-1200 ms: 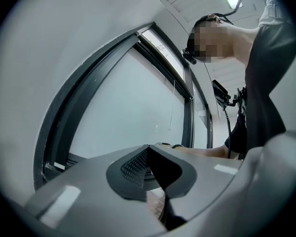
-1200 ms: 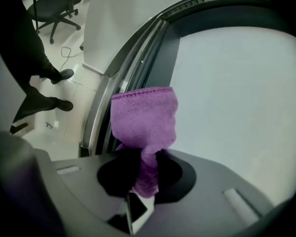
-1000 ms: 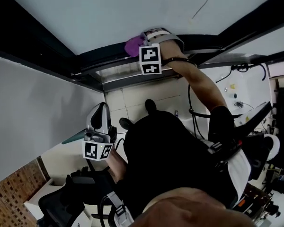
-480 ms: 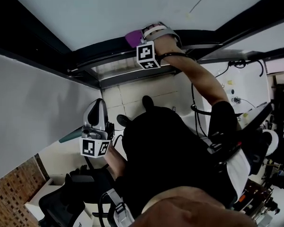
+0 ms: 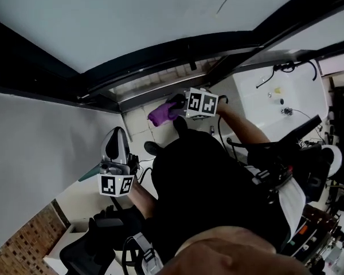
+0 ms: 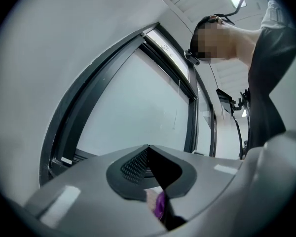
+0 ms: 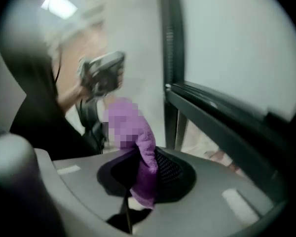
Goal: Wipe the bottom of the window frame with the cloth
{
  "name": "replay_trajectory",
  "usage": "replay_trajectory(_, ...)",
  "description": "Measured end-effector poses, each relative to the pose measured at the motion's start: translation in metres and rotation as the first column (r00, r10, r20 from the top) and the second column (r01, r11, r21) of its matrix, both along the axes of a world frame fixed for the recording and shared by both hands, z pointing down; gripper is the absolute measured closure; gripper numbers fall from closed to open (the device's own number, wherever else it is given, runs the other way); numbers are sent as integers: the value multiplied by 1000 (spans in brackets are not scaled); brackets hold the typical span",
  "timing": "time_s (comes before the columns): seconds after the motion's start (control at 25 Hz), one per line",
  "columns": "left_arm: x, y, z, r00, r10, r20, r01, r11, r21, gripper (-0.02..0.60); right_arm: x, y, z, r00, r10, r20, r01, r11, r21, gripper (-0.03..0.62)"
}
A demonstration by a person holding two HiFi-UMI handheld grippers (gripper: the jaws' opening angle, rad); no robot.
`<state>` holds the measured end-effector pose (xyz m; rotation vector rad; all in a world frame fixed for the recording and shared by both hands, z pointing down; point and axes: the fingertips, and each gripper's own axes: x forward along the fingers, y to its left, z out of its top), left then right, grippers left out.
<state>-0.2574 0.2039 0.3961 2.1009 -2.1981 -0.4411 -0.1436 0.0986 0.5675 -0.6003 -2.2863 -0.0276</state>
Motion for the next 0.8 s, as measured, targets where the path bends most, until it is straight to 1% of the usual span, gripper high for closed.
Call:
replay_trajectory(0.04, 2, -2, -2, 1000, 9, 4, -9, 1000, -5, 578, -2, -8, 8, 984, 180, 10, -174, 959, -226, 530)
replay_trajectory(0.08, 4, -5, -5, 1000, 19, 9, -19, 1000, -11, 579, -3, -20, 6, 936, 352, 6, -313, 839, -445, 530)
replay_trajectory(0.12, 5, -8, -7, 999, 31, 14, -30, 999, -17, 579, -4, -38, -6, 864, 503, 5, -384, 666, -640, 530)
replay_trajectory(0.16, 7, -13, -9, 999, 43, 19, -43, 999, -24, 579, -4, -61, -24, 775, 632, 9, -386, 484, -785, 530)
replay_trajectory(0.2, 9, -18, -10, 998, 56, 24, -55, 998, -31, 578, -3, -87, -43, 673, 740, 18, -351, 341, -872, 530)
replay_trajectory(0.24, 12, -23, -11, 997, 70, 27, -69, 997, -39, 580, -1, -113, -58, 565, 824, 40, -321, 264, -910, 530)
replay_trajectory(0.28, 15, -28, -11, 996, 84, 31, -83, 995, -47, 579, 1, -136, -68, 458, 886, 79, -324, 249, -913, 530)
replay_trajectory(0.32, 19, -33, -11, 995, 99, 34, -97, 994, -56, 578, 2, -155, -73, 360, 923, 133, -361, 269, -893, 530)
replay_trajectory(0.36, 25, -37, -11, 993, 113, 39, -110, 992, -65, 579, 3, -170, -76, 278, 940, 200, -413, 305, -858, 530)
replay_trajectory(0.4, 30, -41, -11, 991, 125, 44, -121, 990, -75, 579, 3, -181, -79, 215, 938, 273, -467, 344, -815, 530)
replay_trajectory(0.44, 36, -44, -12, 990, 134, 48, -130, 988, -82, 579, 3, -190, -80, 172, 923, 344, -518, 382, -765, 529)
replay_trajectory(0.48, 40, -46, -12, 989, 140, 52, -135, 987, -89, 578, 3, -196, -81, 148, 902, 405, -566, 413, -713, 530)
replay_trajectory(0.52, 44, -47, -13, 988, 144, 55, -138, 986, -93, 578, 2, -201, -80, 138, 878, 457, -608, 440, -661, 530)
replay_trajectory(0.56, 46, -48, -13, 988, 145, 58, -139, 985, -98, 578, 1, -205, -80, 140, 849, 510, -645, 469, -604, 530)
replay_trajectory(0.64, 48, -50, -13, 988, 143, 59, -136, 985, -107, 580, -1, -208, -81, 165, 777, 607, -696, 528, -486, 530)
replay_trajectory(0.68, 49, -51, -12, 988, 142, 58, -135, 984, -113, 578, -2, -208, -81, 173, 756, 632, -708, 542, -454, 530)
replay_trajectory(0.72, 49, -54, -12, 988, 143, 57, -136, 983, -120, 579, -2, -208, -82, 169, 763, 624, -703, 537, -467, 530)
replay_trajectory(0.76, 49, -57, -12, 988, 147, 55, -139, 982, -127, 579, -3, -208, -84, 149, 805, 574, -670, 509, -541, 530)
replay_trajectory(0.8, 49, -61, -13, 987, 151, 54, -143, 981, -132, 579, -4, -206, -87, 120, 867, 483, -598, 451, -662, 530)
